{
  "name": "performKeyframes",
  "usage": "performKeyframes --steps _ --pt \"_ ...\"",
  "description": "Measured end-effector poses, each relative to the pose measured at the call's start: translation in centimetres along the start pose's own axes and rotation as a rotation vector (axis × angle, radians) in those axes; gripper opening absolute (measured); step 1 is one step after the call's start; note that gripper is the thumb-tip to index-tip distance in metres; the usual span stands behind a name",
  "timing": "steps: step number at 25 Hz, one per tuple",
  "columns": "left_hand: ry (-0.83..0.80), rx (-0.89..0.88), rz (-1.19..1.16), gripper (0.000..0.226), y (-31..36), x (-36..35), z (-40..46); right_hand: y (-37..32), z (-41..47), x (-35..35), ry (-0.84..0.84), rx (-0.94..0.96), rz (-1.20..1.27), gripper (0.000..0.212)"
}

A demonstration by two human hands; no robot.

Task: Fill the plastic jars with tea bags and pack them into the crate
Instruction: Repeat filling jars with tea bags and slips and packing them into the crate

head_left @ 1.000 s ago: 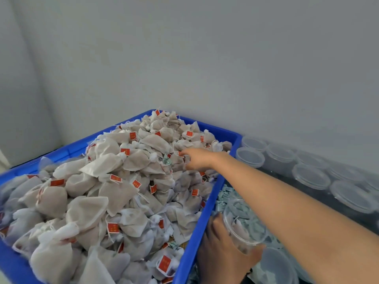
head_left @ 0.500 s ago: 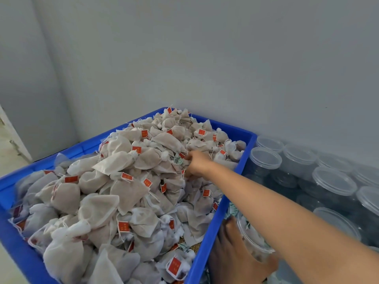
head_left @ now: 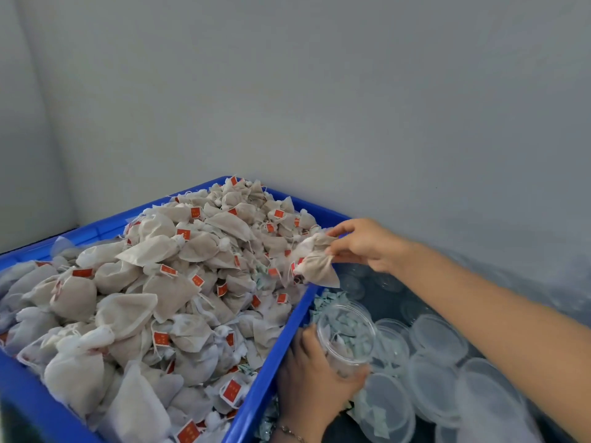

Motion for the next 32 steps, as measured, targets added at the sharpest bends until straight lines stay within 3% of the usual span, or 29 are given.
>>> performKeyframes --steps 3,7,11,18,22,24,27,30,32 --pt "-0.054 0.062 -0.042 0.110 -0.5 -0.9 0.2 0.8 -3.9 1.9 -0.047 -0.007 0.010 0.027" --pt "0.049 0.117 -0.208 0.103 -0.2 0.3 -0.6 1.9 -8.1 2.1 -0.100 0.033 -0.099 0.030" --pt "0.092 0.078 -0.075 0.097 0.7 1.0 -1.9 0.6 -9.5 1.9 -0.060 0.102 -0.130 0.032" --pt "0.134 0.073 -0.113 0.101 0.6 1.8 -2.2 -3.3 -8.6 -0.5 -0.007 0.209 -0.169 0.035" --pt "0.172 0.038 -0.122 0.103 1.0 2.2 -2.0 -4.8 -7.8 -1.1 0.038 0.239 -0.146 0.090" --pt "0.196 0.029 -0.125 0.102 1.2 2.4 -2.1 -5.3 -8.0 -0.8 0.073 0.239 -0.073 0.101" --pt "0.210 0.032 -0.124 0.101 1.4 2.7 -2.4 -5.5 -8.8 0.8 0.110 0.224 0.054 0.091" --pt "0.225 0.030 -0.123 0.102 1.7 3.2 -2.9 -4.2 -10.4 1.8 0.051 0.226 -0.007 0.049" --pt "0.249 0.007 -0.115 0.103 2.3 3.7 -3.4 -1.7 -11.8 2.1 -0.009 0.208 -0.108 0.034"
Point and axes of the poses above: each hand's wrist, its own z-axis towards the middle knuckle, its own x-axis out of the back of the hand, y = z × x, the point moved 6 cm from there along z, towards the middle knuckle
